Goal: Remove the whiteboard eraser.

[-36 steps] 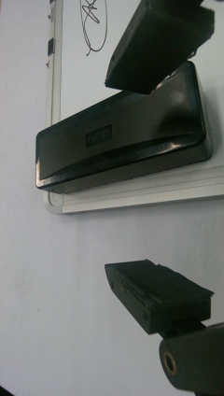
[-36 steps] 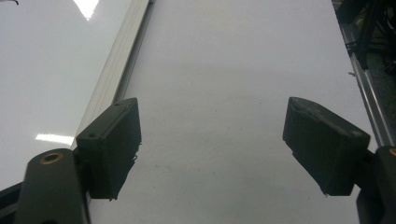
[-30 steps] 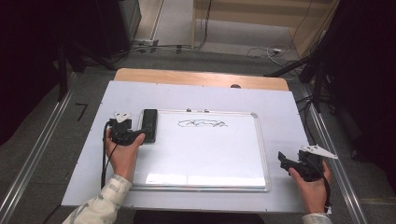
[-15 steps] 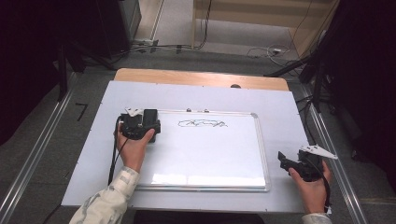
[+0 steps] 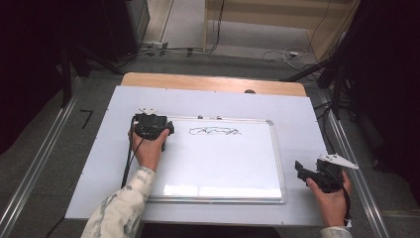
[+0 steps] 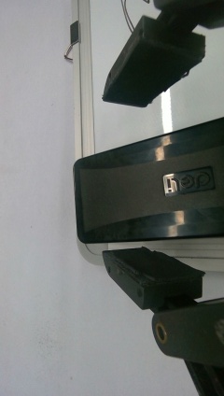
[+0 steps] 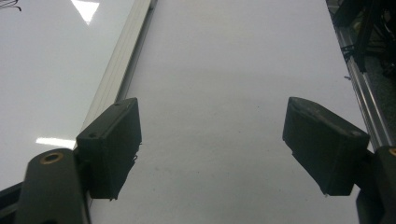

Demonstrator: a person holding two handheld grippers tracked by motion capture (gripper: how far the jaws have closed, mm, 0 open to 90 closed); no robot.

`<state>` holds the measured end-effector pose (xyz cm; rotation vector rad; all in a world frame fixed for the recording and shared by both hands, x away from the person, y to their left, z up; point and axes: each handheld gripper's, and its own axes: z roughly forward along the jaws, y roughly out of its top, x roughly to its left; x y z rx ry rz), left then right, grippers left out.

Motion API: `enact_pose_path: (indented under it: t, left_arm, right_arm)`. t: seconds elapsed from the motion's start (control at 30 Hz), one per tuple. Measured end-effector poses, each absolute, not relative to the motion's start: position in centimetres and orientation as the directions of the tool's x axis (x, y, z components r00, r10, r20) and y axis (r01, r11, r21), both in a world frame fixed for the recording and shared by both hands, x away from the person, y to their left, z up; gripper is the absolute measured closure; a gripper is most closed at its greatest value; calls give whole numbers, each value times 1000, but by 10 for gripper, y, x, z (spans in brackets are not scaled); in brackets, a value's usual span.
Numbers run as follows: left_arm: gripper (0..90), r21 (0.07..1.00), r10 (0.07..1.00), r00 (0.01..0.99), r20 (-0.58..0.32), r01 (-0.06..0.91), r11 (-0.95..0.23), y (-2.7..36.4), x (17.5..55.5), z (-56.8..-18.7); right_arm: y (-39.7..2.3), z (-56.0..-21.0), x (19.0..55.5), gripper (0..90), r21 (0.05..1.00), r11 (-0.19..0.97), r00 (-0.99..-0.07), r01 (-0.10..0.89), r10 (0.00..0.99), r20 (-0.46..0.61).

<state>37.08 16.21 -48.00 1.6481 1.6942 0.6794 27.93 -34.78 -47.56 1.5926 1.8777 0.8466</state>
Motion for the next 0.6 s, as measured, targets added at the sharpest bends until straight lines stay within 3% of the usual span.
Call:
enact_pose_path:
  t: [0.6]
  left_arm:
    - [291,756,996,-36,-76,649,81,160,381,-489]
  right_arm:
    - [-349,-476,280,181,745,94,-154,660,988,12]
